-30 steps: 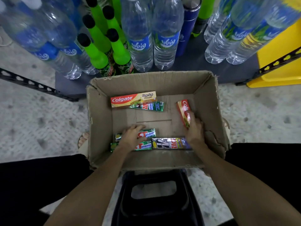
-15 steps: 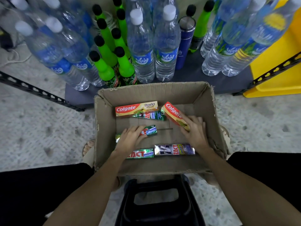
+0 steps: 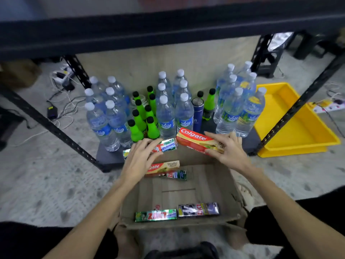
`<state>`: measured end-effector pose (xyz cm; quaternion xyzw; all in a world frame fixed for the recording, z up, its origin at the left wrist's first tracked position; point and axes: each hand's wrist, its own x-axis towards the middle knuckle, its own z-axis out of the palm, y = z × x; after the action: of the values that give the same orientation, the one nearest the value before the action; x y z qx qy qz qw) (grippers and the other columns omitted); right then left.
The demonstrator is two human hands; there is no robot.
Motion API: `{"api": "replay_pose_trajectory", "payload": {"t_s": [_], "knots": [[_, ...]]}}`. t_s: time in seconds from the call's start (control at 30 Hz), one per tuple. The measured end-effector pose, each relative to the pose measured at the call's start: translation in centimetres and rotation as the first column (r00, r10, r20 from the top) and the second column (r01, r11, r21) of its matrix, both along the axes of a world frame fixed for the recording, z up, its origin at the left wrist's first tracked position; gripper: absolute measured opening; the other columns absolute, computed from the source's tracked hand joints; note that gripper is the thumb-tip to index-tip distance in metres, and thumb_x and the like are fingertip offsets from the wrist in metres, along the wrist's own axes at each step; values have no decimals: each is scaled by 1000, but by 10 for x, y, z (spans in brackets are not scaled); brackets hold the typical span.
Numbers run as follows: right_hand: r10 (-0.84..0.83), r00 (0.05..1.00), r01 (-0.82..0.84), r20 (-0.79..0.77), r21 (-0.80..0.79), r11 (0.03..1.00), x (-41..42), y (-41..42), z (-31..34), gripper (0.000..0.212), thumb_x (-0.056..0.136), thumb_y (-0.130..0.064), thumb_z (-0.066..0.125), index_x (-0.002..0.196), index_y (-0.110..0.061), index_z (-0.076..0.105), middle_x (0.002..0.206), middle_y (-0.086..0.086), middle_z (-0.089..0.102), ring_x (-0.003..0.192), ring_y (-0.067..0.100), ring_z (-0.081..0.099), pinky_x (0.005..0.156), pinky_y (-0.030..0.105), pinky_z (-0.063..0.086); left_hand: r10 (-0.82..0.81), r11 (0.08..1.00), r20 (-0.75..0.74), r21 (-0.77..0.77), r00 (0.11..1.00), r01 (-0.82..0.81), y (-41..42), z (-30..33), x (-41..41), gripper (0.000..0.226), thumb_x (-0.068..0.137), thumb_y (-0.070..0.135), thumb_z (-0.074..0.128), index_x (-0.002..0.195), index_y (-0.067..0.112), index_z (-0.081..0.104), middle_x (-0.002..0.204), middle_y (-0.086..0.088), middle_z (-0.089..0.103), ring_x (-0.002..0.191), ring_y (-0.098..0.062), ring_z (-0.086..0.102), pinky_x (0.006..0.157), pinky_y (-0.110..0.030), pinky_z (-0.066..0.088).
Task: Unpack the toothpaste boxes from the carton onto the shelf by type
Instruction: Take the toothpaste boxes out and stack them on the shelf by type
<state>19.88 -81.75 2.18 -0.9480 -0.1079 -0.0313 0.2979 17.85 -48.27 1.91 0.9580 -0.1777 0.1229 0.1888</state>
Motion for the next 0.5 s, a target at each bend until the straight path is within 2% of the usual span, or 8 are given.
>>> {"api": "replay_pose_trajectory", "payload": {"t_s": [0.13, 0.27, 0.4, 0.5], "knots": [[36, 996, -36, 82, 0, 999, 5, -20, 84, 63, 79, -61, 70, 137, -57, 47, 106, -2, 46, 102, 18, 34, 91, 35, 32, -46, 999, 186, 14, 981, 44, -1, 70, -2, 46, 99, 45, 58, 139, 25, 57, 112, 5, 57, 99, -18, 55, 88, -28, 38], [89, 982, -85, 164, -27, 996, 5, -35, 173, 60, 76, -71, 61, 134, -63, 47, 111, -3, 54, 103, 15, 36, 89, 31, 32, -81, 997, 340, 28, 937, 76, -8, 148, 0, 47, 98, 43, 62, 140, 22, 58, 114, 5, 59, 99, -14, 53, 86, -25, 38], [96, 963, -100, 253, 4, 995, 3, -44, 250, 55, 76, -68, 63, 130, -65, 49, 101, -7, 47, 102, 21, 40, 97, 42, 42, -92, 995, 464, 16, 881, 96, -20, 219, 6, 48, 97, 46, 61, 140, 25, 58, 111, 7, 58, 96, -15, 53, 85, -29, 42], [106, 957, -109, 270, -4, 994, 6, -55, 297, 55, 74, -68, 66, 127, -67, 50, 104, -2, 47, 105, 18, 41, 100, 41, 43, -100, 993, 525, 0, 845, 118, -27, 260, 10, 48, 95, 46, 62, 139, 26, 59, 111, 7, 59, 96, -17, 55, 88, -32, 43]]}}
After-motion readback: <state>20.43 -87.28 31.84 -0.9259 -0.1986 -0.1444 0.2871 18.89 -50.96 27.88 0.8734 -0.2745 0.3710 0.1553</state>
